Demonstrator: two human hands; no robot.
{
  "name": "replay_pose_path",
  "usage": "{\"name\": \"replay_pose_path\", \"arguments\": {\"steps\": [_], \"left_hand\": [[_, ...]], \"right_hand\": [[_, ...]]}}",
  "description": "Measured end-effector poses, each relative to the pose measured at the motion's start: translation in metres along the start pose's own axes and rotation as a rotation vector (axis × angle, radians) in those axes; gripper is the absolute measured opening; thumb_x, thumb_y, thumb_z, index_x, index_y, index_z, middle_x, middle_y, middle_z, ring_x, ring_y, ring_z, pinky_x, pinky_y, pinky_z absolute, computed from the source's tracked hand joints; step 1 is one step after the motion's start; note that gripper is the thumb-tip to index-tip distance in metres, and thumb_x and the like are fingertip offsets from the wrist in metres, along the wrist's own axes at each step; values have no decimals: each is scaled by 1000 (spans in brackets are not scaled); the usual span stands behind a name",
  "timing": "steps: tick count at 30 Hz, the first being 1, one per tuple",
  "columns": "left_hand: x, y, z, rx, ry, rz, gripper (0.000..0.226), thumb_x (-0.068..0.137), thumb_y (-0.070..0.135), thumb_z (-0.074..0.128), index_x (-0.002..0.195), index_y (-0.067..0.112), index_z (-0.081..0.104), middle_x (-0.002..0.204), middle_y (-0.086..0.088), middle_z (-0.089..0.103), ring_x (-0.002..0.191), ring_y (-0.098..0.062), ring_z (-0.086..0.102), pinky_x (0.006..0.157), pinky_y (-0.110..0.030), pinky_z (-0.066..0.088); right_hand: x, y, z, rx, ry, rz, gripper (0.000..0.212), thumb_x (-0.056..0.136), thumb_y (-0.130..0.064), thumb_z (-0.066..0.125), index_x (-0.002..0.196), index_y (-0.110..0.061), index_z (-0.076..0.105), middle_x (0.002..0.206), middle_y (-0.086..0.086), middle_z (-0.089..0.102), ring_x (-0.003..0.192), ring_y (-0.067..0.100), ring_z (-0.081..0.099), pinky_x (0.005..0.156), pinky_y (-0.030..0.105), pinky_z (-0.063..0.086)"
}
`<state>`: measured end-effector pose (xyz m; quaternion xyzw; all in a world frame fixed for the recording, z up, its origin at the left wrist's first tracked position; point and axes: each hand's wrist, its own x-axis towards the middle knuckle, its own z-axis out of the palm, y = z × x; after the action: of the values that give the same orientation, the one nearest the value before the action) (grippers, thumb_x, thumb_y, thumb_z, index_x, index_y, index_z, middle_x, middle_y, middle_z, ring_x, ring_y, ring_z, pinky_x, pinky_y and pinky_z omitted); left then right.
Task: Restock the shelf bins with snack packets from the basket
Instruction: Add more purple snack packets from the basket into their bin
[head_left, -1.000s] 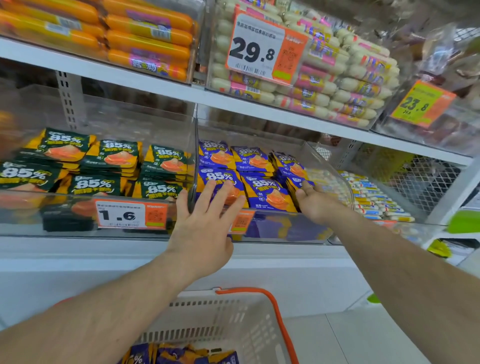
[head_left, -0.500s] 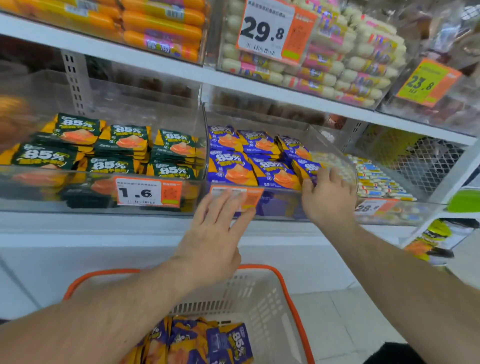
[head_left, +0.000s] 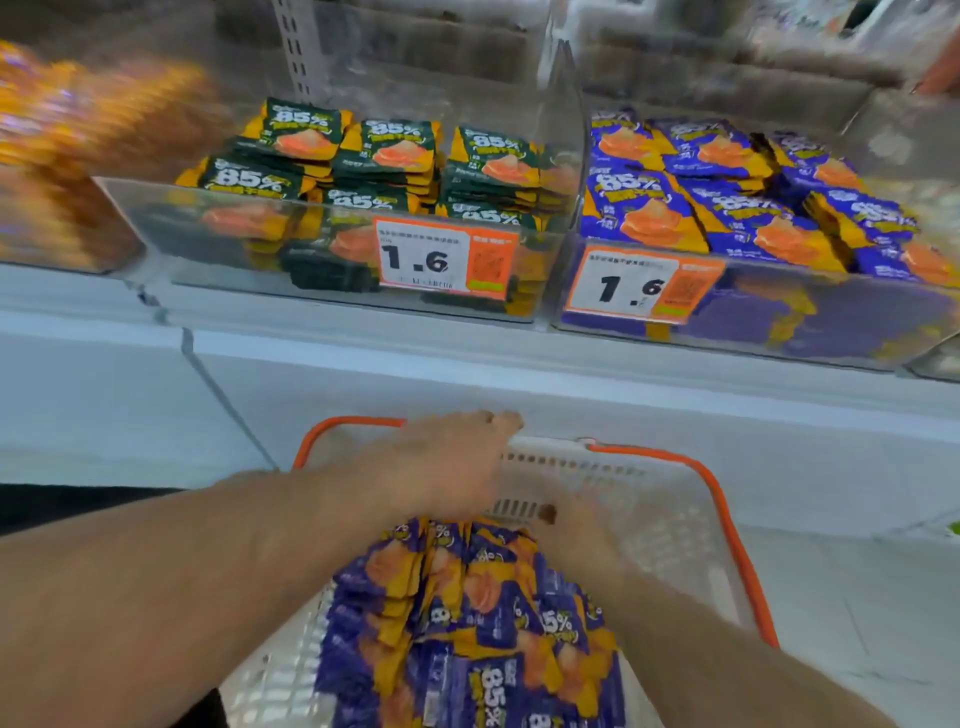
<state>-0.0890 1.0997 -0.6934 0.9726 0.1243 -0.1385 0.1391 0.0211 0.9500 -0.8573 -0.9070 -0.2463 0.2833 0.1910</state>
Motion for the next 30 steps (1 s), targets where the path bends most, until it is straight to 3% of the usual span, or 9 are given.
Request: {"name": "replay_pose_path", "arguments": {"steps": [5, 8, 11, 14, 18, 20, 23, 26, 30], "left_hand": [[0, -16, 19, -13, -74, 20, 53, 96, 18, 49, 147, 22, 33, 135, -4, 50, 112, -24, 55, 86, -27, 44], [4, -23, 26, -33, -119, 24, 56, 95, 20, 48, 147, 25, 30, 136, -2, 51, 98, -20, 58, 79, -30, 54], [7, -24, 27, -50, -155, 25, 61, 93, 19, 46, 150, 28, 24, 140, 3, 49, 82, -13, 49, 59, -22, 48], [7, -19, 28, -53, -196, 16, 63, 94, 18, 45, 150, 31, 21, 141, 2, 51, 84, -14, 53, 70, -31, 55], [8, -18, 28, -51, -231, 11, 62, 95, 19, 44, 151, 31, 19, 143, 1, 50, 80, -13, 53, 71, -29, 53], [9, -17, 29, -40, -239, 10, 63, 95, 19, 44, 151, 31, 19, 140, 1, 53, 80, -12, 58, 69, -30, 56], [11, -18, 29, -39, -254, 9, 61, 95, 21, 45, 151, 31, 21, 141, 5, 51, 72, -8, 49, 59, -20, 45], [12, -18, 25, -26, -252, 7, 61, 94, 23, 46, 150, 31, 24, 140, 4, 52, 80, -11, 52, 65, -23, 49], [14, -17, 19, -11, -290, 9, 58, 95, 20, 45, 150, 29, 28, 140, 1, 48, 76, -10, 52, 59, -21, 48]], "right_hand": [[-7, 1, 57, 223, -341, 335, 9, 101, -14, 48, 101, -21, 42, 65, -3, 38, 47, 9, 28, 38, 21, 25], [-3, 4, 74, 243, -270, 399, 36, 94, -14, 56, 68, -21, 33, 52, -5, 35, 42, 7, 27, 39, 24, 26], [3, 2, 77, 248, -266, 460, 44, 83, -9, 60, 65, -25, 23, 30, -10, 31, 32, 8, 26, 32, 16, 17], [6, -1, 77, 272, -277, 497, 36, 75, -13, 65, 74, -19, 30, 52, -2, 41, 43, 12, 39, 32, 16, 21], [6, -2, 81, 251, -279, 452, 36, 78, -11, 67, 64, -18, 34, 31, -6, 38, 32, 8, 35, 33, 17, 22], [5, 1, 85, 203, -265, 418, 35, 82, -15, 69, 62, -15, 41, 43, -3, 43, 37, 10, 39, 41, 20, 30], [2, 4, 84, 78, -271, 339, 11, 91, -14, 63, 88, -14, 52, 71, 1, 53, 53, 12, 45, 44, 23, 33], [-3, 12, 76, -5, -281, 311, 22, 97, -9, 53, 117, -16, 57, 93, 2, 60, 64, 14, 50, 44, 24, 33], [-15, 19, 56, -192, -168, 278, 16, 95, -4, 50, 89, -19, 53, 75, 0, 51, 61, 17, 48, 45, 28, 35]]}}
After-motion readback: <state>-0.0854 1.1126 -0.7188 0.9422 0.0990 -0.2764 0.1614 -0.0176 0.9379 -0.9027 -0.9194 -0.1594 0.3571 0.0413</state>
